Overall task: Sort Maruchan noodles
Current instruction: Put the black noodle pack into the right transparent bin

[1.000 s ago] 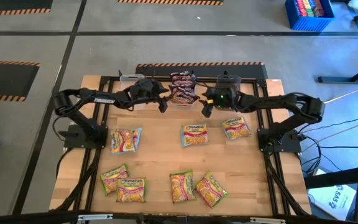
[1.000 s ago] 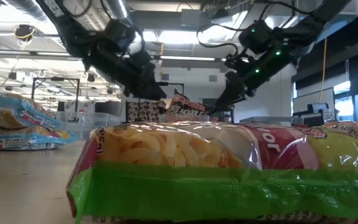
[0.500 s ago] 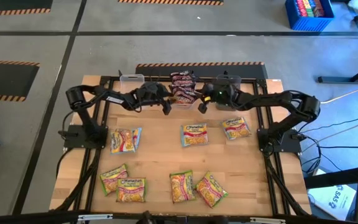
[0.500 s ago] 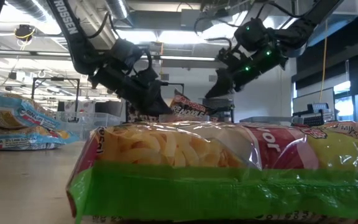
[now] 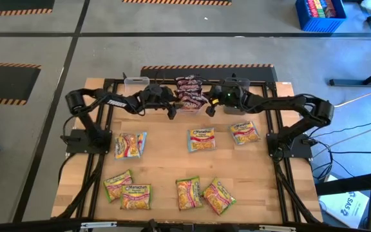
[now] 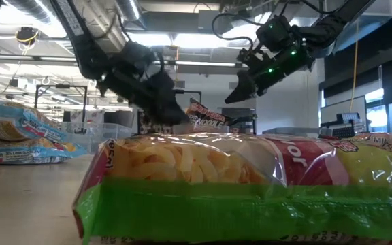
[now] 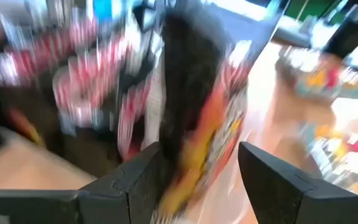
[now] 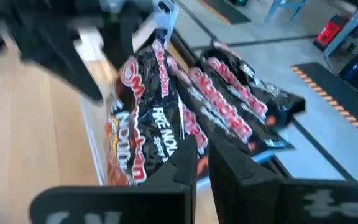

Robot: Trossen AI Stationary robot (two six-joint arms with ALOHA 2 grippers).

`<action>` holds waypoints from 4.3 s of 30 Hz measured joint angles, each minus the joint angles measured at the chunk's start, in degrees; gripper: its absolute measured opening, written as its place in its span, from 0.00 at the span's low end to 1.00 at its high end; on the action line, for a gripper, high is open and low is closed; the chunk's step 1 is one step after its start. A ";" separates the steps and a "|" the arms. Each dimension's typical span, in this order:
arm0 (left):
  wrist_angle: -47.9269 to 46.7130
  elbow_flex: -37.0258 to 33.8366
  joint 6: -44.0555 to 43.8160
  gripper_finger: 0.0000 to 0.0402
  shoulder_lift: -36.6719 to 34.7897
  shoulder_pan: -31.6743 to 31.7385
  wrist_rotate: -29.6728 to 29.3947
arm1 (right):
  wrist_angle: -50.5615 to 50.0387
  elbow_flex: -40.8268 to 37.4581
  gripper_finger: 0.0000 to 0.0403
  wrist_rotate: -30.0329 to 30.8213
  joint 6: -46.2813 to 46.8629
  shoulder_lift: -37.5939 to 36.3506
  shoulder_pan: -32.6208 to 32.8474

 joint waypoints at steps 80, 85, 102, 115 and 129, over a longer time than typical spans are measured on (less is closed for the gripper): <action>-22.84 0.16 5.96 0.51 -16.17 -1.34 -6.05 | -37.51 34.06 0.04 -12.70 -11.08 18.90 -2.16; -28.13 0.16 6.22 0.51 -21.54 -1.30 -7.76 | -45.20 39.46 0.01 -10.65 -15.90 18.72 -1.68; -29.12 0.16 6.99 0.51 -22.74 -2.23 -7.62 | -51.11 41.97 0.02 -9.39 -27.56 20.40 0.35; -28.48 0.16 7.02 0.51 -22.74 -2.24 -7.56 | -54.29 43.27 0.03 1.12 -29.17 22.97 2.41; -27.47 0.16 5.68 0.51 -22.74 -2.25 -9.30 | -53.40 42.71 0.06 -1.58 -28.19 26.59 3.57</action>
